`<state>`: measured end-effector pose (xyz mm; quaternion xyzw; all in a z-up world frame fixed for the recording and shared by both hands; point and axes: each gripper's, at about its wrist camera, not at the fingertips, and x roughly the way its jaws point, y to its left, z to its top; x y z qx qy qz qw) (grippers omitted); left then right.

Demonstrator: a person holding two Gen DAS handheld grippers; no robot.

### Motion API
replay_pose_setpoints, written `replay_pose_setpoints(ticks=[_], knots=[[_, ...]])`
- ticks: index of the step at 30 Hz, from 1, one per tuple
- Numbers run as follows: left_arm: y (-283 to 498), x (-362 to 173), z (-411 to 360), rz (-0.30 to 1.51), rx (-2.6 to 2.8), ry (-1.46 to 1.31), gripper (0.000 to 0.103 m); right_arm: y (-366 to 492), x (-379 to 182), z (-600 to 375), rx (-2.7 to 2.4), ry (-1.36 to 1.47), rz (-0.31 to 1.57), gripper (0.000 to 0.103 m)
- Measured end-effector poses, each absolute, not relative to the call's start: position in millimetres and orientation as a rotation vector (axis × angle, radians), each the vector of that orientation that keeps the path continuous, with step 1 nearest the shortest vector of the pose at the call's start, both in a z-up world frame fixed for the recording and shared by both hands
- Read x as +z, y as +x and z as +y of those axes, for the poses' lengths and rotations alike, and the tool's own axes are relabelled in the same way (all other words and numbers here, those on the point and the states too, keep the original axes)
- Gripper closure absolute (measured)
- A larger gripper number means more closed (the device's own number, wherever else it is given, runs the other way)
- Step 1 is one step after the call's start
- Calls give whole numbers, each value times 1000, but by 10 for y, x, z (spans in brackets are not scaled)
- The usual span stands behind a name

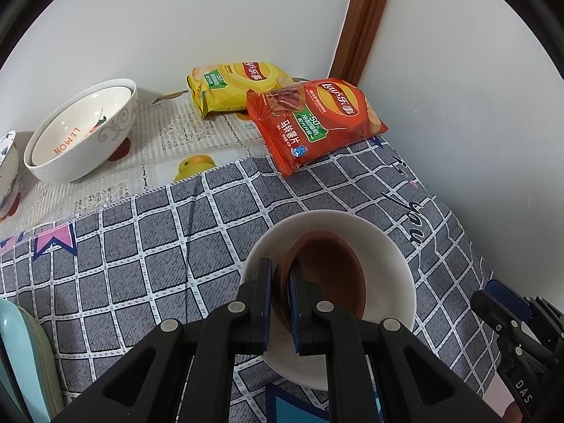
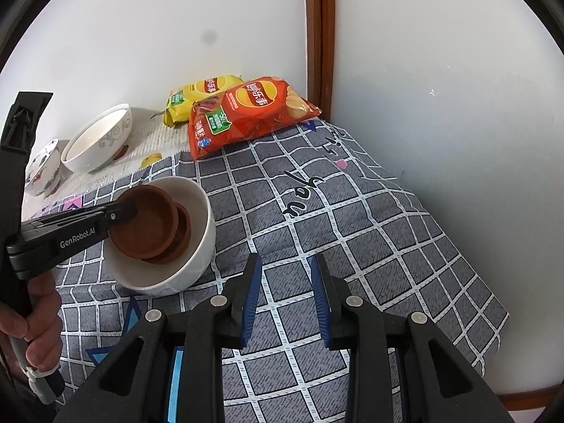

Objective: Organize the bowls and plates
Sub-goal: 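Lower the left-held brown bowl into the white bowl and open the left gripper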

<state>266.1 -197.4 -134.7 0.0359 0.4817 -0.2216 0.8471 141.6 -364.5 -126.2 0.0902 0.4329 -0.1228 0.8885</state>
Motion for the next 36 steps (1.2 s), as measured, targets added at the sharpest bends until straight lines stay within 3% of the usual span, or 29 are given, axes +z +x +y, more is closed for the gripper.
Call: replay_pose_setpoints(ticks=[36], knots=[[2689,-1486,-2003,1069,-490,19,93,1434,-1414,-3640,-245,201,950,74]])
